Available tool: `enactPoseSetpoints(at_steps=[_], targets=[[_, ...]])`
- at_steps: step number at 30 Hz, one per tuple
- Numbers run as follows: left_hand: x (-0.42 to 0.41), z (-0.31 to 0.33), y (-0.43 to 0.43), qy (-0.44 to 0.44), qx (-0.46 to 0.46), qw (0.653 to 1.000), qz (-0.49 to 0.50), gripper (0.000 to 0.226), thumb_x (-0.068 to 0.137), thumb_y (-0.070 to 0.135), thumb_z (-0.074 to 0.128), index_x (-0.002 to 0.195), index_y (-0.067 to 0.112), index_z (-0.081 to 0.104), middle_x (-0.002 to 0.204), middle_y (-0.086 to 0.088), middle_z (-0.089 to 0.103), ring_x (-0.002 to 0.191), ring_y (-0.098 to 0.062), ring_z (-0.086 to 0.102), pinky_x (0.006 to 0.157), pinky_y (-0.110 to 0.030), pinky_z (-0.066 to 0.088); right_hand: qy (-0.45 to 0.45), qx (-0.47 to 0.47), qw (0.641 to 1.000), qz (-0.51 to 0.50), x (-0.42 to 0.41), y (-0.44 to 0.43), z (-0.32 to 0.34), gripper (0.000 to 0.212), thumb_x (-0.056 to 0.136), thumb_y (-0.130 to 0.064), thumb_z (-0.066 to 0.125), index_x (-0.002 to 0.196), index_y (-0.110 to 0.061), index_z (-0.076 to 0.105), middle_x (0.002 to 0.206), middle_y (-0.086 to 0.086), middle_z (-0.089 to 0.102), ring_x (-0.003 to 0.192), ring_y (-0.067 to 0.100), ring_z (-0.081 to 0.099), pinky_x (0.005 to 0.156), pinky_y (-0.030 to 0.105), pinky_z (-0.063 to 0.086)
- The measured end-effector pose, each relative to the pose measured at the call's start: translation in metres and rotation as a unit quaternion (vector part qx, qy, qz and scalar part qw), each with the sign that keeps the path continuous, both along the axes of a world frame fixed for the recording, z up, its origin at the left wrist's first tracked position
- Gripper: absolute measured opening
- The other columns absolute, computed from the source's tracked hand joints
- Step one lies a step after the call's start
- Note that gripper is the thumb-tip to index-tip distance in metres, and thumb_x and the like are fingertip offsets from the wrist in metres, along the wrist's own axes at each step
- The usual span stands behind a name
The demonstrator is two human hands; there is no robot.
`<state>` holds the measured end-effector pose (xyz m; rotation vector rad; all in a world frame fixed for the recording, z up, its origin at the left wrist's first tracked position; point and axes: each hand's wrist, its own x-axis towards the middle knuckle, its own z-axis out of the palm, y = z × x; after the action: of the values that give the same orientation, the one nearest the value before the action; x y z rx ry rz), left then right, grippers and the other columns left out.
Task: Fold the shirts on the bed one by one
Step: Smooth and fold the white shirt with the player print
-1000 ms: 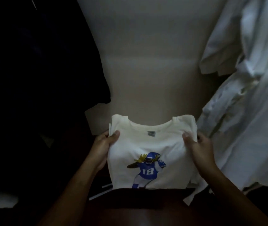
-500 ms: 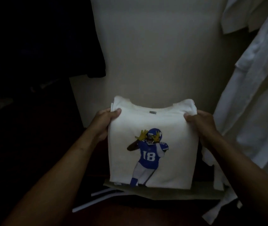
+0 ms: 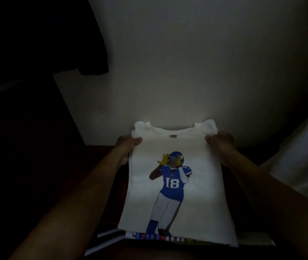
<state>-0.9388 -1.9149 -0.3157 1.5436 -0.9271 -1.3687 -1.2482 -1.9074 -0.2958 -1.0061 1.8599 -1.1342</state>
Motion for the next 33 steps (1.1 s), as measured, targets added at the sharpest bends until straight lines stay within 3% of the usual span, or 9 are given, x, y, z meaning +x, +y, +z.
enactPoseSetpoints(at_steps=[3,6,10,13,17,20,25,31,33], targets=[[-0.005,-0.024,-0.016,-0.013,0.016,1.000,0.008,0.036,0.099,0.015,0.070,0.133,0.004,0.066,0.124,-0.019,0.071,0.110,-0.036,0.068,0.100,-0.048,0.056,-0.004,0.011,1.000,-0.003,-0.004,-0.014,-0.021,0.043,0.097,-0.014,0.065,0.139,-0.006,0.061,0.126,0.015,0.067,0.099,0.024,0.060,0.084,0.036,0.050],[-0.009,-0.037,-0.019,-0.022,0.026,0.999,0.023,0.033,0.101,0.021,0.068,0.131,0.007,0.067,0.116,-0.013,0.072,0.099,-0.029,0.068,0.090,-0.040,0.057,-0.013,0.012,1.000,-0.001,-0.005,-0.016,-0.037,0.038,0.098,-0.015,0.064,0.135,-0.007,0.062,0.115,0.012,0.068,0.088,0.020,0.060,0.074,0.030,0.047],[-0.001,-0.043,0.002,0.017,0.075,0.997,-0.014,0.044,0.093,0.044,0.074,0.127,0.018,0.068,0.121,-0.010,0.073,0.112,-0.031,0.067,0.104,-0.052,0.053,-0.047,0.058,0.997,0.008,-0.012,0.005,-0.058,0.041,0.098,-0.032,0.069,0.130,-0.006,0.063,0.116,0.008,0.068,0.095,0.024,0.064,0.077,0.036,0.051],[0.008,-0.048,0.034,-0.010,0.114,0.992,-0.048,0.042,0.087,0.047,0.075,0.120,0.022,0.072,0.113,-0.007,0.077,0.108,-0.031,0.069,0.099,-0.050,0.055,-0.062,0.127,0.989,0.051,-0.023,0.036,-0.067,0.037,0.093,-0.038,0.075,0.117,-0.010,0.072,0.108,0.010,0.073,0.094,0.026,0.070,0.073,0.035,0.053],[0.009,-0.060,0.074,-0.078,0.146,0.985,-0.053,0.041,0.091,0.041,0.075,0.121,0.015,0.067,0.113,-0.009,0.073,0.104,-0.029,0.069,0.086,-0.041,0.055,-0.020,0.225,0.971,0.082,-0.029,0.078,-0.082,0.050,0.085,-0.046,0.082,0.116,-0.009,0.068,0.114,0.014,0.070,0.098,0.032,0.069,0.084,0.045,0.057],[-0.006,-0.061,0.090,-0.120,0.094,0.988,-0.024,0.031,0.102,0.030,0.066,0.122,0.007,0.063,0.107,-0.006,0.070,0.088,-0.018,0.066,0.067,-0.030,0.049,0.018,0.166,0.984,0.068,-0.019,0.098,-0.086,0.032,0.095,-0.032,0.075,0.106,-0.003,0.064,0.114,0.019,0.066,0.084,0.026,0.064,0.067,0.037,0.051],[-0.029,-0.048,0.101,-0.132,-0.038,0.989,0.063,0.015,0.106,0.024,0.058,0.117,0.015,0.063,0.103,-0.004,0.066,0.085,-0.012,0.062,0.063,-0.026,0.047,0.067,0.022,0.997,0.013,-0.017,0.107,-0.071,0.033,0.102,-0.029,0.062,0.121,-0.001,0.061,0.115,0.020,0.065,0.100,0.034,0.062,0.085,0.039,0.048],[-0.027,-0.089,0.124,-0.154,0.023,0.986,0.052,0.028,0.106,0.030,0.057,0.128,0.012,0.060,0.115,-0.008,0.067,0.097,-0.019,0.066,0.078,-0.035,0.054,0.100,0.070,0.992,0.035,-0.020,0.128,-0.094,0.034,0.105,-0.032,0.056,0.123,-0.003,0.057,0.113,0.018,0.063,0.095,0.030,0.060,0.080,0.035,0.044],[-0.025,-0.097,0.122,-0.153,0.048,0.986,0.049,0.021,0.106,0.028,0.058,0.114,0.009,0.059,0.103,-0.008,0.064,0.086,-0.017,0.062,0.070,-0.029,0.051,0.129,0.089,0.987,0.044,-0.022,0.129,-0.105,0.036,0.104,-0.035,0.057,0.121,-0.004,0.057,0.107,0.014,0.063,0.093,0.030,0.061,0.081,0.039,0.050]])
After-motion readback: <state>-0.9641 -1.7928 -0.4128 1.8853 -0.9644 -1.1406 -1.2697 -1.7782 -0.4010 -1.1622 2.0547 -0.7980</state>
